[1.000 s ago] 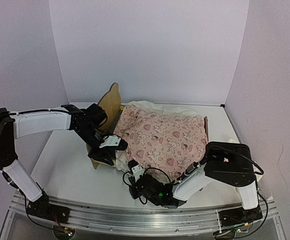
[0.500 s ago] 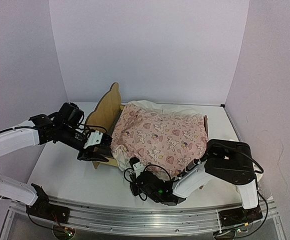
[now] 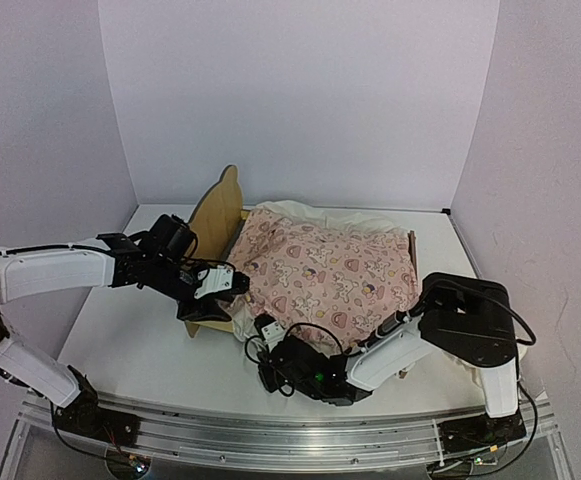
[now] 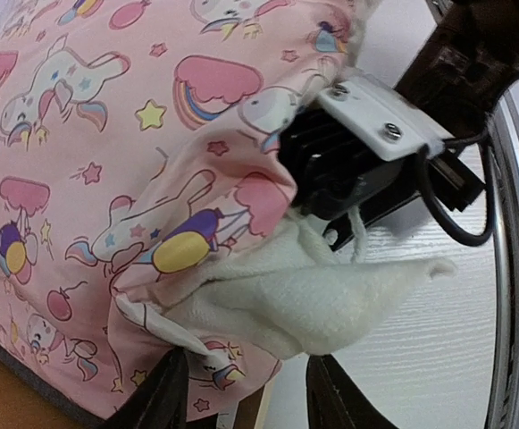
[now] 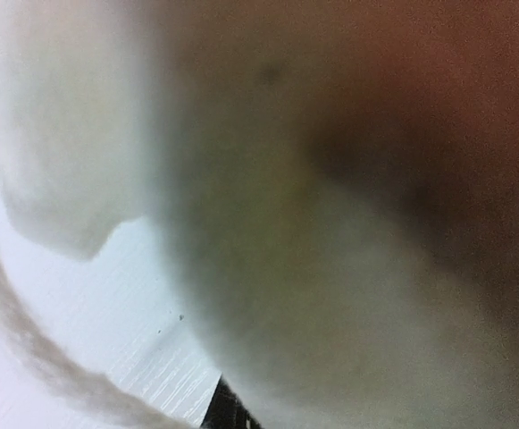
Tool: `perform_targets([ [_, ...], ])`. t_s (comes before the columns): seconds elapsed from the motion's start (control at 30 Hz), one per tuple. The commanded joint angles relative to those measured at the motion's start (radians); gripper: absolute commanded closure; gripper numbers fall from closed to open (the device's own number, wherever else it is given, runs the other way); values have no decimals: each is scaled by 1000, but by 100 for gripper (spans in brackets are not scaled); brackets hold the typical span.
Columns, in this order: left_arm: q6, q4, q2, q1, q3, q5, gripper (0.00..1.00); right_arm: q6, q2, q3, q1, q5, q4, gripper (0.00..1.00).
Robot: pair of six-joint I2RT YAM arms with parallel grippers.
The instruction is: Set up the pet bed
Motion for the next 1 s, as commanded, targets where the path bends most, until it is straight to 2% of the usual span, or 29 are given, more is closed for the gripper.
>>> perform_targets([
  [0.0,-25,21,9,-2,42,-39,78,-67,-68,24,9,-128,-70,100],
  [0.07,-23,16,6,-2,51,-79,94,-83,-95,17,12,-204,-89,100],
  [0.1,-17,12,4,0,52,-104,98,-88,-109,16,13,-243,-112,100],
  [0.3,44,-117,-27,21,87,-135,100,-108,-179,13,15,-451,-232,98],
  [0.33,56,-133,-32,25,90,-138,100,-107,-187,10,15,-472,-240,94],
  [0.4,73,-158,-37,28,91,-146,100,-118,-209,19,16,-514,-278,70],
  [0.43,75,-169,-37,29,90,-151,100,-129,-229,29,15,-537,-319,62],
  [0.47,76,-179,-37,29,91,-153,100,-136,-252,39,15,-550,-365,57],
  [0.53,79,-202,-42,30,90,-155,100,-135,-307,52,14,-541,-474,53],
  [0.63,106,-224,-53,30,86,-182,100,-116,-457,60,-2,-465,-657,51],
  [0.73,148,-241,-63,36,82,-241,100,-54,-626,76,-17,-227,-883,50],
  [0.8,168,-251,-70,40,84,-287,100,82,-704,93,-54,-54,-1074,48],
  [0.87,175,-251,-81,41,85,-322,100,228,-784,92,-111,54,-1254,48],
  [0.97,178,-236,-93,41,73,-353,100,408,-865,59,-190,140,-1410,47],
])
